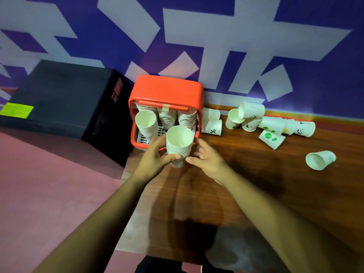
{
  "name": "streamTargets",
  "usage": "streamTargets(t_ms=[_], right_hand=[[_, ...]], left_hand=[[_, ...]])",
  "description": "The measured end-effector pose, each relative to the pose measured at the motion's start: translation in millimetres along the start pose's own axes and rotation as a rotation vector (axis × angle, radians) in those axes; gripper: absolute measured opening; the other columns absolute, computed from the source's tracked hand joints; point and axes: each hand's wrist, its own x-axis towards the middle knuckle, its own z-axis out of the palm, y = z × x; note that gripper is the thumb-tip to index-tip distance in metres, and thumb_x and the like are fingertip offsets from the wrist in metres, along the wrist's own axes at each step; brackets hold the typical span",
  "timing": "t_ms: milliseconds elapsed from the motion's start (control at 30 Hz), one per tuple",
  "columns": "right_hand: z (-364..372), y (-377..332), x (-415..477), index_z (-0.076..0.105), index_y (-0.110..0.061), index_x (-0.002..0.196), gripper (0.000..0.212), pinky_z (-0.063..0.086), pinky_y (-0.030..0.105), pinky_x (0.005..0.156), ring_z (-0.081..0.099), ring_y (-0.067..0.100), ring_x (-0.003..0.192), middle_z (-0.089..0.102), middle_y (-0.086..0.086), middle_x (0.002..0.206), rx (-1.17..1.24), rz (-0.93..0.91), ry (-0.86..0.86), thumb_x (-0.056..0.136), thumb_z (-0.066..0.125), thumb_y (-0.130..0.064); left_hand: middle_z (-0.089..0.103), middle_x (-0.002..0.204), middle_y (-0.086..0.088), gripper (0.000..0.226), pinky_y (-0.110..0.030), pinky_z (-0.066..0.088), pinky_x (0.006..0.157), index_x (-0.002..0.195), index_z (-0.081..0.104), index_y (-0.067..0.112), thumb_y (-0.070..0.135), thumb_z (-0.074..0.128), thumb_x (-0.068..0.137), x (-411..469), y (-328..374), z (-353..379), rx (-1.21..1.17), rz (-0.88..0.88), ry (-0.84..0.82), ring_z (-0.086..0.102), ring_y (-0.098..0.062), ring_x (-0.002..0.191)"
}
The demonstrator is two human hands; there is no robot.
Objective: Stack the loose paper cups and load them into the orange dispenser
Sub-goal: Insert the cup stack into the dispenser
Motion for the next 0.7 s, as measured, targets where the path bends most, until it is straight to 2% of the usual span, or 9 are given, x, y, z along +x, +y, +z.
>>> streamTargets(t_ms=[67,133,200,267,367,467,533,633,700], right_hand=[[7,-2,17,0.038,-0.036,0.135,0.073,0.044,0.018,0.097,0.047,0.008,0.123,0.05,-0.009,0.134,-0.053,-0.044,0.039,0.082,0.073,0.0],[15,-4,32,0.045,-0.051,0.124,0.069,0.042,0.033,0.108,0.048,0.008,0.128,0.053,-0.012,0.134,-0.098,-0.086,0.101,0.077,0.078,-0.013],[20,-1,47,0.048,-0.059,0.122,0.069,0.043,0.044,0.108,0.048,0.01,0.13,0.055,-0.01,0.137,-0.105,-0.134,0.147,0.07,0.078,-0.024],[24,-1,60,0.047,-0.052,0.13,0.073,0.044,0.047,0.107,0.046,0.011,0.132,0.052,-0.011,0.14,-0.136,-0.143,0.191,0.07,0.077,-0.024],[28,-1,74,0.041,-0.039,0.14,0.076,0.043,0.046,0.108,0.044,0.012,0.134,0.048,-0.01,0.143,-0.168,-0.12,0.207,0.077,0.075,-0.014],[29,8,88,0.04,-0.029,0.144,0.074,0.043,0.045,0.108,0.046,0.012,0.13,0.05,-0.008,0.139,-0.19,-0.096,0.213,0.081,0.074,-0.009],[31,16,96,0.041,-0.028,0.142,0.072,0.043,0.045,0.108,0.049,0.012,0.128,0.053,-0.006,0.137,-0.183,-0.091,0.204,0.081,0.073,-0.009],[33,29,105,0.041,-0.03,0.141,0.07,0.044,0.046,0.107,0.051,0.012,0.126,0.054,-0.004,0.136,-0.186,-0.054,0.203,0.081,0.072,-0.014],[35,29,108,0.039,-0.031,0.143,0.069,0.045,0.044,0.106,0.051,0.013,0.126,0.053,-0.004,0.137,-0.202,-0.026,0.205,0.084,0.071,-0.013]], left_hand=[[0.052,0.133,-0.001,0.075,-0.036,0.047,0.107,0.142,0.052,0.03,0.038,0.085,0.075,7,-6,-9,0.081,-0.02,0.03,0.052,-0.007,0.125],[0.05,0.132,-0.002,0.079,-0.032,0.046,0.105,0.146,0.048,0.026,0.036,0.084,0.077,16,-12,-17,0.18,-0.014,0.067,0.049,0.005,0.12],[0.05,0.139,0.004,0.076,-0.037,0.046,0.107,0.146,0.046,0.026,0.03,0.083,0.08,25,-16,-23,0.19,0.013,0.068,0.048,0.002,0.126],[0.05,0.143,0.01,0.07,-0.044,0.046,0.108,0.142,0.044,0.032,0.032,0.081,0.082,34,-25,-28,0.181,0.018,0.075,0.049,-0.011,0.132],[0.05,0.141,0.008,0.066,-0.045,0.047,0.107,0.138,0.042,0.042,0.034,0.078,0.083,41,-36,-32,0.183,-0.026,0.097,0.052,-0.014,0.13],[0.048,0.142,0.002,0.064,-0.042,0.049,0.105,0.143,0.045,0.031,0.026,0.074,0.086,46,-50,-31,0.221,-0.038,0.084,0.055,-0.012,0.125],[0.049,0.14,0.001,0.061,-0.041,0.051,0.103,0.144,0.046,0.028,0.023,0.071,0.088,49,-59,-29,0.261,-0.075,0.086,0.057,-0.012,0.121],[0.058,0.134,0.004,0.056,-0.042,0.053,0.099,0.141,0.049,0.028,0.035,0.061,0.087,52,-65,-24,0.32,-0.136,0.06,0.06,-0.014,0.119],[0.062,0.133,0.002,0.051,-0.044,0.053,0.098,0.138,0.051,0.024,0.035,0.056,0.088,53,-69,-22,0.343,-0.159,0.047,0.06,-0.016,0.121]])
